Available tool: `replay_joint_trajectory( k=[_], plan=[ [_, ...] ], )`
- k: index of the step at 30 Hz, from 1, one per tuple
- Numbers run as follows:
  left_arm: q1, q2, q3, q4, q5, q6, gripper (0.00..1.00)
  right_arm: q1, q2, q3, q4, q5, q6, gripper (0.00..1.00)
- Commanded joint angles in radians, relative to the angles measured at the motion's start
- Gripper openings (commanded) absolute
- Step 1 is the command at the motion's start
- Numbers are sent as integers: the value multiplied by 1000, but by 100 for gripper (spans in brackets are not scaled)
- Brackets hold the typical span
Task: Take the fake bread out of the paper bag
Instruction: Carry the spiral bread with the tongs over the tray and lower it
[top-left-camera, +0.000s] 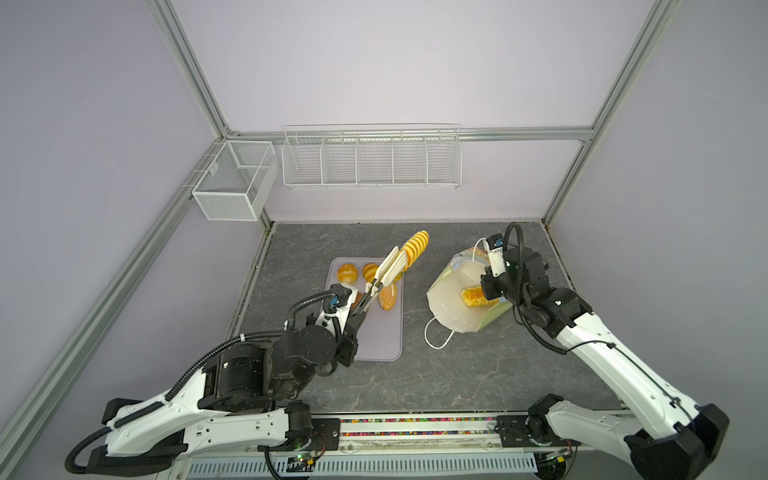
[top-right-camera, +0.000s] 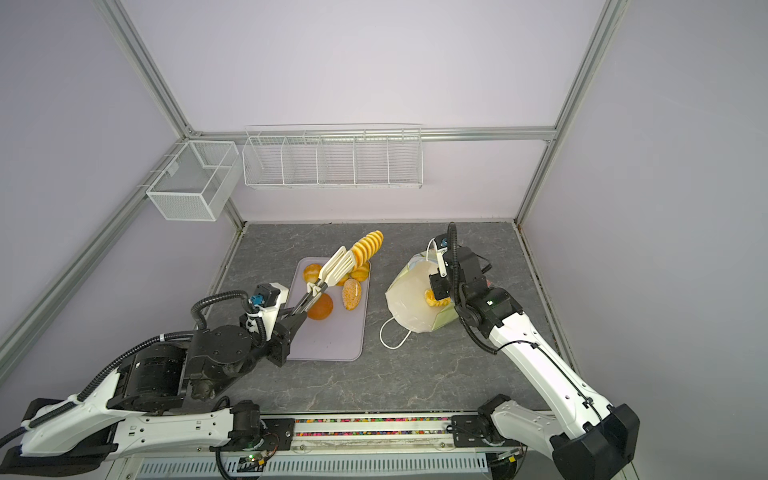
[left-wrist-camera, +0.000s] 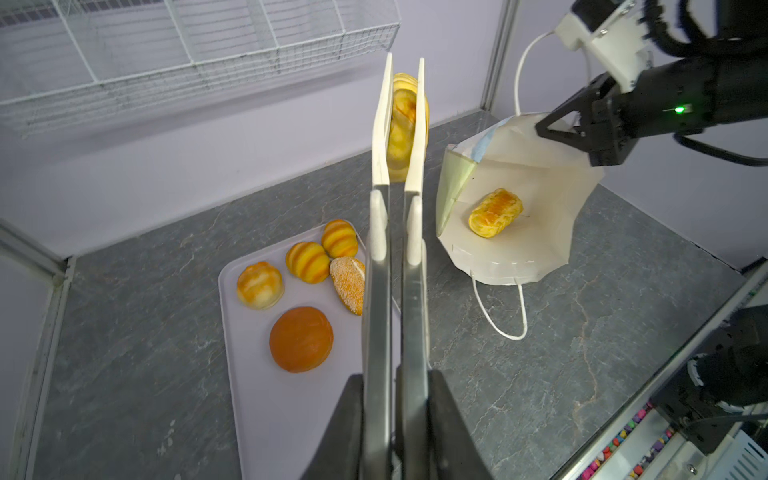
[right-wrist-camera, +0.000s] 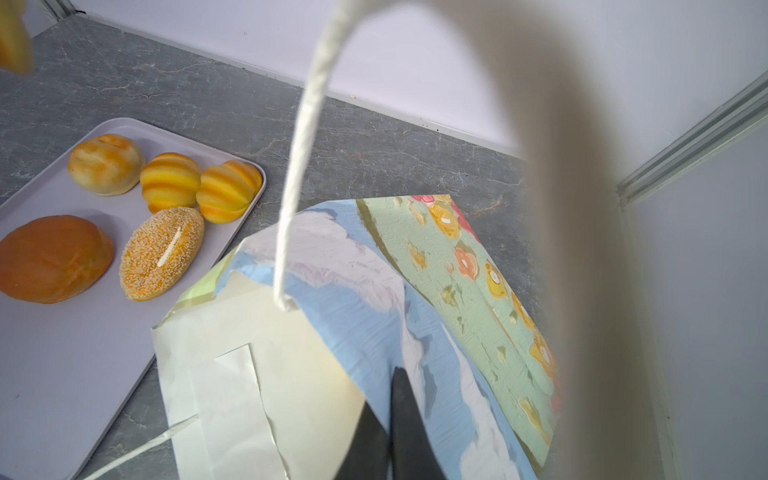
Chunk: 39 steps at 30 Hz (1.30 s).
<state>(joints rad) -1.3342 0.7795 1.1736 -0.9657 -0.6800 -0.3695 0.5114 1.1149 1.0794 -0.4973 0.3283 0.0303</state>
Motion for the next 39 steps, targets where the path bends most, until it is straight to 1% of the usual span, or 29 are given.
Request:
replay_joint_trajectory(
  k=[1, 4, 7, 10, 14, 19, 25, 30, 39],
  plan=[
    [46, 42, -27, -72, 41, -163, 0, -3, -10, 11, 8, 11, 15, 7],
    [83, 75, -52, -101, 100, -250, 0, -2, -15, 8, 5, 9, 14, 7],
    [120, 66, -86, -115, 155, -337, 0, -2, -21, 5, 2, 7, 11, 7],
    [124, 8, -134, -119, 182, -441, 0, -3, -30, 0, 2, 6, 9, 7],
    [123, -84, -226, -89, 248, -563, 0, -3, -37, -14, 17, 5, 0, 6],
    [124, -129, -278, -120, 292, -689, 0, -2, -27, -15, 31, -9, -7, 6],
    [123, -190, -405, -27, 352, -832, 0, -4, -26, -19, 37, -12, -12, 7],
    [124, -230, -492, 29, 375, -924, 0, -4, -36, -29, 39, -9, -17, 7],
    [124, -329, -487, -71, 314, -996, 0, -5, -38, -30, 43, -17, -15, 6]
  ],
)
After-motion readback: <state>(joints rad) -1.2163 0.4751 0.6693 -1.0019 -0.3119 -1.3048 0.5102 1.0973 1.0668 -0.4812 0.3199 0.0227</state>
